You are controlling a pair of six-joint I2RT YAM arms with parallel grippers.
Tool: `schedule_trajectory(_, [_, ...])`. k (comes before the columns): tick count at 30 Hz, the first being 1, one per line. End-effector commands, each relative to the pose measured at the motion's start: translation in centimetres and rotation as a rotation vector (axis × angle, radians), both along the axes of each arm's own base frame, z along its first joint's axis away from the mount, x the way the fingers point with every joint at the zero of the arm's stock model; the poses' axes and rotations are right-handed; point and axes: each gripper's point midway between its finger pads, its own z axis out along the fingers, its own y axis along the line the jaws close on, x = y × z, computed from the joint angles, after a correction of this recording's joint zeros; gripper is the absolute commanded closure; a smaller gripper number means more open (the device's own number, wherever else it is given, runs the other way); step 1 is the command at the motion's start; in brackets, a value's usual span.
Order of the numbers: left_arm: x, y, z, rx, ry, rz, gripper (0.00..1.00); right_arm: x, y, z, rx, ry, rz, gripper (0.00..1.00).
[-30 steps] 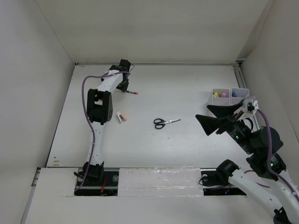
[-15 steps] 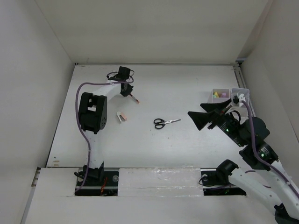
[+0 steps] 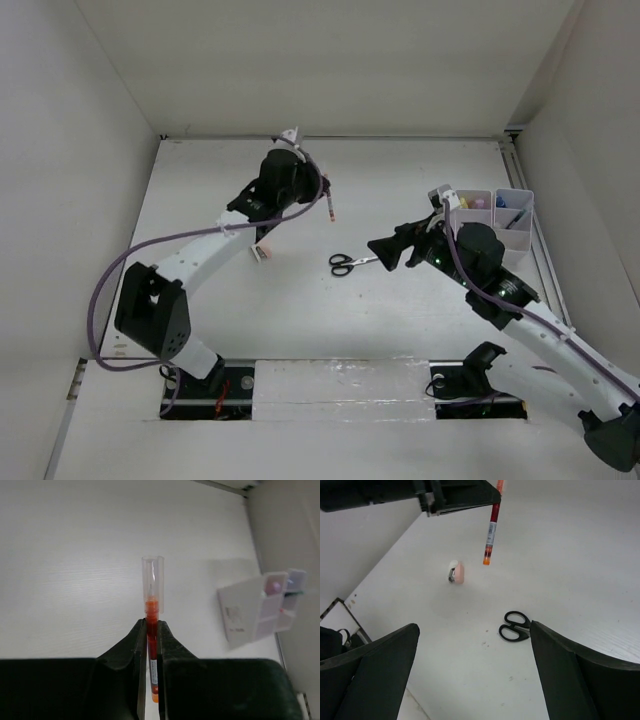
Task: Sort the stationery into containers
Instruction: Place the pen in the storage box.
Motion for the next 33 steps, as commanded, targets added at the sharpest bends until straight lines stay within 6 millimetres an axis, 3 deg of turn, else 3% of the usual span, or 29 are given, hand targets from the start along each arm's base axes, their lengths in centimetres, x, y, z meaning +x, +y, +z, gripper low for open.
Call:
schedule_trajectory(1, [-3.9,-3.2,5.4,0.001,-0.222,-0.176,1.00,0.1,1.3,3.4,0.062,-0.124,0.068,0.03])
schedule_trajectory(3, [-5.8,-3.8,7.1,-0.025,-0.272,-0.239,1.00,0.1,1.6,3.5,0.085,-0.111,0.075,0.03])
schedule_trajectory(7, [-8.9,-3.8,8.2,-0.061,-0.336,-0.332,1.00,0.6,-0.2,5.1,0.154,-0.113,-0.024,0.03])
schedule_trajectory(12, [-12.1,-3.5,8.9,-0.108,-0.434,-0.438,1.00,0.6,-1.0,7.2,0.274,-0.128,-0.076,0.04])
schedule_trajectory(17, [-15.9,-3.6,10.6,-0.172,-0.531,-0.583,1.00,2.1,0.1,7.4,0.358,-0.109,-0.079,0.07])
schedule_trajectory(21, [-16.9,-3.8,11.3,-0.190,-0.553,-0.632,1.00,2.1,1.2,8.5,0.395,-0.143,-0.020,0.08])
schedule_trajectory(24, [-17.8,-4.1,11.7,-0.203,-0.560,-0.684,1.00,2.3,2.7,8.2,0.401,-0.127,0.040,0.08])
schedule_trajectory(28, [-17.7,-4.6,11.3,-0.202,-0.544,-0.704,1.00,2.0,4.1,9.4,0.438,-0.153,0.130,0.09])
schedule_trajectory(33, [-17.3,-4.7,11.0,-0.197,-0.536,-0.694,1.00,2.1,4.3,8.9,0.435,-0.148,0.129,0.09])
